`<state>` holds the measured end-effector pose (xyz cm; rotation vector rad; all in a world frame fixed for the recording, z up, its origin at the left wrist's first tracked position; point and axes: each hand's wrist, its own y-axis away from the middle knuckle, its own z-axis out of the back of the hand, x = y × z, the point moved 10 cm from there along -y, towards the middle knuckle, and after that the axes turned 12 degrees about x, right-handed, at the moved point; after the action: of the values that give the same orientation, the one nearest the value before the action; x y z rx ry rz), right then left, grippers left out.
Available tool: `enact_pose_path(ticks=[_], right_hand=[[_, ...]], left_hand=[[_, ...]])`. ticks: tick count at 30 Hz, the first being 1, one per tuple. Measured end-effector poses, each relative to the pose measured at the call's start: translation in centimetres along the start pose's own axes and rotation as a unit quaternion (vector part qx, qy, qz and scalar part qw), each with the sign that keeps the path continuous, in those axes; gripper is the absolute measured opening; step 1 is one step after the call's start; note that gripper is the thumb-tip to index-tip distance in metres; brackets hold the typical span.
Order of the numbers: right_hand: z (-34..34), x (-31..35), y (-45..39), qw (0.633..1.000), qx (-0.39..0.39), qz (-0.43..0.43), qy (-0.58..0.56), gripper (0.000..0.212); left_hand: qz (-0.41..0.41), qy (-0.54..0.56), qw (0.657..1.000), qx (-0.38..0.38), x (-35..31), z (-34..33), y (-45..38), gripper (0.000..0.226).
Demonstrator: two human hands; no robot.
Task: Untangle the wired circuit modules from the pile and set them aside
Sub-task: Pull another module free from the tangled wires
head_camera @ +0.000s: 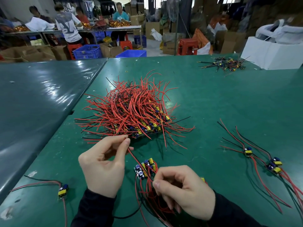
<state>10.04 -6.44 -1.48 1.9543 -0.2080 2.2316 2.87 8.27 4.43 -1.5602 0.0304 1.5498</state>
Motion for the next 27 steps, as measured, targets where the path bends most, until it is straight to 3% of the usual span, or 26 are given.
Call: enact_pose_path(ticks=[2, 4, 6, 8, 10, 13, 20, 24, 27], right_hand=[[0.6, 0.0, 0.0, 0.999, -0.031, 0.008, -0.007, 0.020], [1.7, -0.1, 0.2, 0.996, -0.084, 0.018, -0.012, 0.020], [2.6, 0.1, 0.3, 0.992, -0.120, 0.029, -0.015, 0.020], [2.9, 0.0, 0.3, 0.991, -0.129, 0.031, -0.016, 0.021], [2.9, -0.3, 0.4, 0.991, -0.127, 0.023, -0.023, 0.023], [2.9, -1.0, 0.3, 0.992, -0.121, -0.004, -0.043, 0.019], [3.3, -1.9, 0.3, 0.987, -0.132, -0.045, -0.075, 0.021], [3.7, -1.8, 0.4, 0.986, -0.150, -0.037, -0.056, 0.027], [4.2, -2.1, 0.5, 0.985, -0.167, -0.045, -0.030, 0.024]], left_hand=[[0.031, 0.060, 0.998, -0.003, 0.6, 0.0, -0.1, 0.011], [0.138, 0.186, 0.972, 0.027, 2.4, -1.4, 0.1, 0.020], [0.237, 0.275, 0.924, 0.119, 3.8, -4.5, 1.3, 0.033], [0.282, 0.286, 0.887, 0.228, 3.7, -7.3, 2.8, 0.037], [0.278, 0.275, 0.880, 0.271, 3.5, -8.5, 3.4, 0.031], [0.274, 0.291, 0.881, 0.252, 3.6, -8.5, 3.4, 0.024], [0.149, 0.151, 0.959, 0.187, 2.1, -6.7, 2.2, 0.017], [0.082, 0.078, 0.978, 0.176, 0.6, -6.3, 2.3, 0.003], [0.028, 0.006, 0.984, 0.176, -0.5, -6.5, 2.6, 0.007]])
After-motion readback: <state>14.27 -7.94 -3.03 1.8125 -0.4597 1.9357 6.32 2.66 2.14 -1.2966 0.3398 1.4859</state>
